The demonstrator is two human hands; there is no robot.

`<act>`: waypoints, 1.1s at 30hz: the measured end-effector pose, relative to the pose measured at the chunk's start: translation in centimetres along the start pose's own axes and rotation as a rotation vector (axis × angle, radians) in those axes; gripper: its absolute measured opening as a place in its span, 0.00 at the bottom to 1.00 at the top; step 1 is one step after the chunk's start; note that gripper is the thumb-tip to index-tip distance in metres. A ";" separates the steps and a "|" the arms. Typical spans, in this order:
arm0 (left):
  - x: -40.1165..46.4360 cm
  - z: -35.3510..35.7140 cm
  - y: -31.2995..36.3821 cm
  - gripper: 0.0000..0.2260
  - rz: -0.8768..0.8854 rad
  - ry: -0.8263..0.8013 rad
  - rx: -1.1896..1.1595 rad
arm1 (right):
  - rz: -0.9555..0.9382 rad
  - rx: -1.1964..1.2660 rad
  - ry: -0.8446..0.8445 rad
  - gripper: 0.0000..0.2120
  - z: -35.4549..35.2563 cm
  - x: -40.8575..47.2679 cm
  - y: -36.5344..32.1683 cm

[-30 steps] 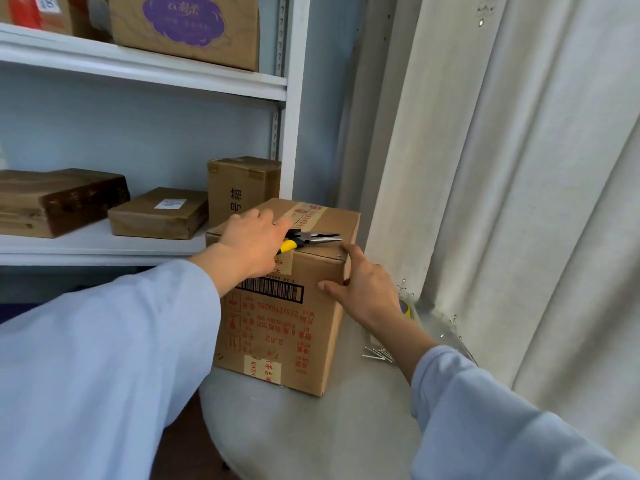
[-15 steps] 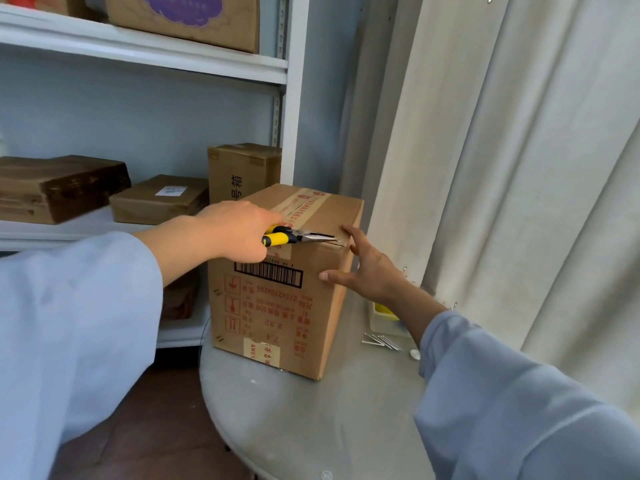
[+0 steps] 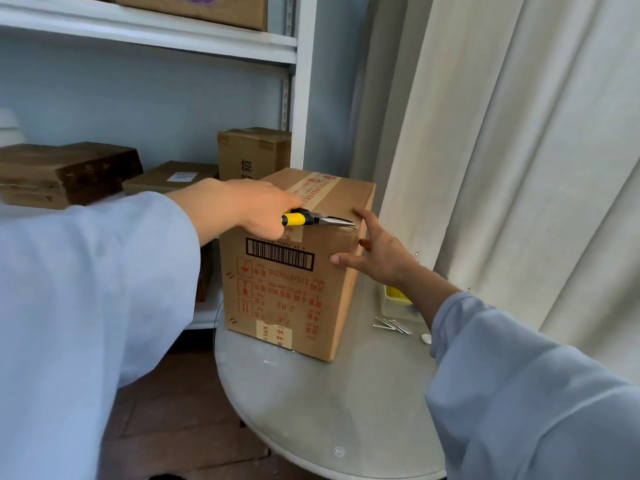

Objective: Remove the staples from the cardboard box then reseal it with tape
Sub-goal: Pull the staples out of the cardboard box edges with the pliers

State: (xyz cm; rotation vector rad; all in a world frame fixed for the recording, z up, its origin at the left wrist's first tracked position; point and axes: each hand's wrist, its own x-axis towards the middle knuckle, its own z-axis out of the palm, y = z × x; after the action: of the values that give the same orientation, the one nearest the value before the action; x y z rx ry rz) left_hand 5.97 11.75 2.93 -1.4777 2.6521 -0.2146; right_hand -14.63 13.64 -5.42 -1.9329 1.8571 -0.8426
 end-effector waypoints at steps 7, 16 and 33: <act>-1.3 0.3 0.9 0.28 -0.061 0.009 0.015 | 0.017 -0.021 -0.008 0.45 0.2 -0.2 -0.4; -2.7 4.4 3.9 0.20 -0.225 0.086 -0.314 | 0.011 -0.036 0.018 0.44 0.4 -0.2 -0.3; -2.6 0.6 2.8 0.25 -0.151 0.066 0.161 | 0.014 -0.004 0.004 0.43 0.2 -0.2 -0.2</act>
State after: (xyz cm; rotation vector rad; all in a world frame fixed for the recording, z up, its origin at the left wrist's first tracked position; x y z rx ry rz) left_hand 5.07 15.35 1.90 -1.6439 2.5040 -0.4843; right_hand -14.36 13.86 -5.51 -1.9201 1.8742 -0.8398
